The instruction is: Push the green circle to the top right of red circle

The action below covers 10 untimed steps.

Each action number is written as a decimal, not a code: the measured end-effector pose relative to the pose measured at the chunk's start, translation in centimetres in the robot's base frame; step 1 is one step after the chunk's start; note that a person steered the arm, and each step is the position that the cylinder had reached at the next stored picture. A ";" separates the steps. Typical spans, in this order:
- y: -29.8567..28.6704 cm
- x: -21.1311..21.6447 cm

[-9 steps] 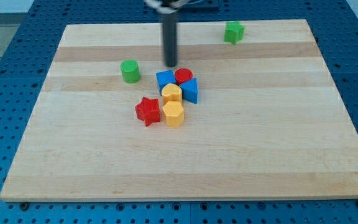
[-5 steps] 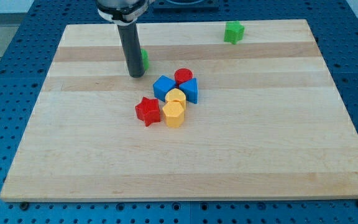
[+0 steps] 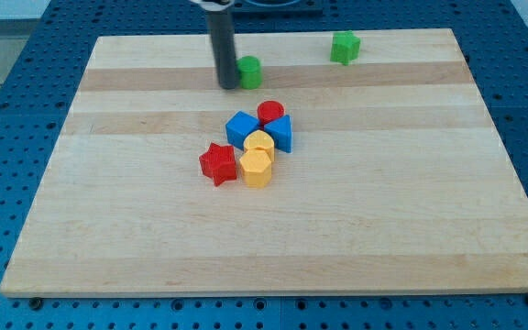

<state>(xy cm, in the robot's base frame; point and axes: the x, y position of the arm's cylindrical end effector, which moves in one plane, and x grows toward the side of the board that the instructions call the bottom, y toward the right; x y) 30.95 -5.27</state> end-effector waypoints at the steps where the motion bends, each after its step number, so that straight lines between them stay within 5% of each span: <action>1: -0.5 -2.7; 4: 5.1 -5.3; 5: 11.0 -5.8; 7: 14.1 -1.3; 8: 20.5 4.2; 9: 20.4 5.5; 10: 20.3 1.8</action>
<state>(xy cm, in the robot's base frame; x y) 32.74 14.99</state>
